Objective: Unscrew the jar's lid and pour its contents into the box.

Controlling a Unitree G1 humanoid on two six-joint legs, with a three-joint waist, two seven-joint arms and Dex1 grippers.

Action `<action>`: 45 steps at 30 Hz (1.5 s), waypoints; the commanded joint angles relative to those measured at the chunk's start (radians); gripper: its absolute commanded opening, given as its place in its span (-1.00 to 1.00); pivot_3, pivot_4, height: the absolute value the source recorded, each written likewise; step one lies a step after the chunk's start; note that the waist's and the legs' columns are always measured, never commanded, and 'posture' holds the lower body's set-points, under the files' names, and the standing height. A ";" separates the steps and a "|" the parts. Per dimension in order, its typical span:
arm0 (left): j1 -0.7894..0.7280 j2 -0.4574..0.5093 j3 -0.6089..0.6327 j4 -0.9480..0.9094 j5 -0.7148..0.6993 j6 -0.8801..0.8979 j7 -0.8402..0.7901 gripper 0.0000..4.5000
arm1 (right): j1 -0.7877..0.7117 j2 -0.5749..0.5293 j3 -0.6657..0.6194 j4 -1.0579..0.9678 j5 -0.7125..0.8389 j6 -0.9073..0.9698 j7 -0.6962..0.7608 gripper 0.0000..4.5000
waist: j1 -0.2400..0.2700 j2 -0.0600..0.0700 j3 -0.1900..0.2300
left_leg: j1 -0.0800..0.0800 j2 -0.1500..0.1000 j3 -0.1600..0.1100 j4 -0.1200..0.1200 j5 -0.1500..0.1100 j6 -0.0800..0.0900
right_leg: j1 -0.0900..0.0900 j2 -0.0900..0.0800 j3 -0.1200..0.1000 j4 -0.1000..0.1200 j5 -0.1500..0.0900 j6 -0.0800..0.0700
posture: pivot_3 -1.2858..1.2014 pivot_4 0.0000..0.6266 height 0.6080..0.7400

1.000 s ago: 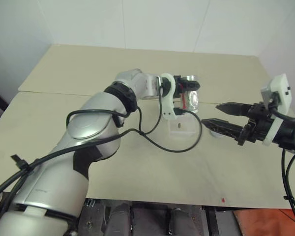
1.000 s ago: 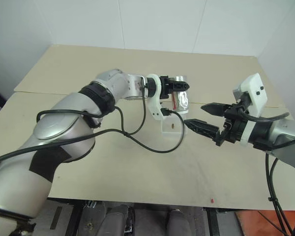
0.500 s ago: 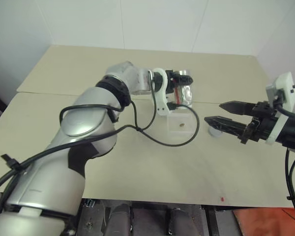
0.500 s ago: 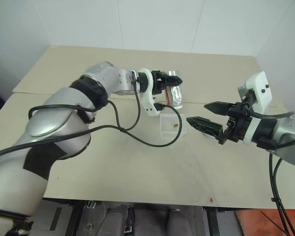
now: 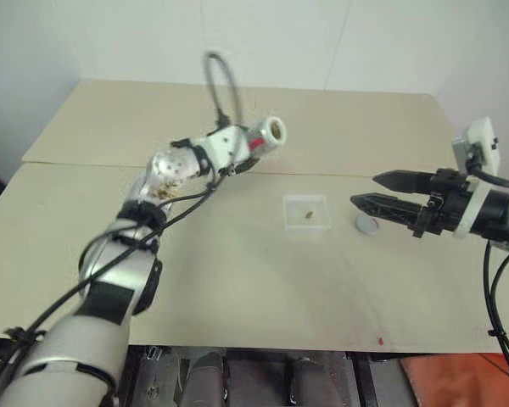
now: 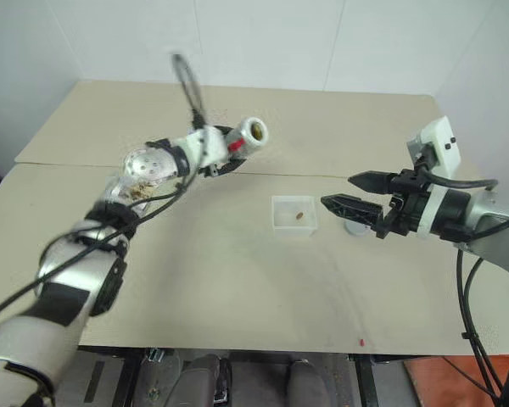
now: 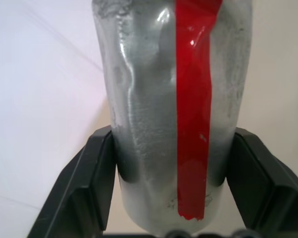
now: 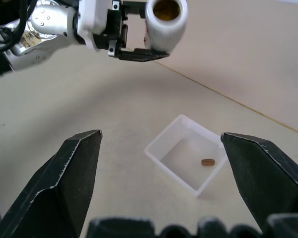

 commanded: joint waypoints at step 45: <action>0.719 -0.096 0.100 -0.789 -0.159 0.431 0.185 0.99 | -0.007 -0.012 -0.028 -0.040 0.005 0.001 0.008 1.00 | -0.007 0.005 -0.006 | 0.018 0.001 -0.007 -0.004 -0.006 0.009 | 0.017 0.000 0.002 -0.003 0.000 0.000 | 0.03 -0.52 1.00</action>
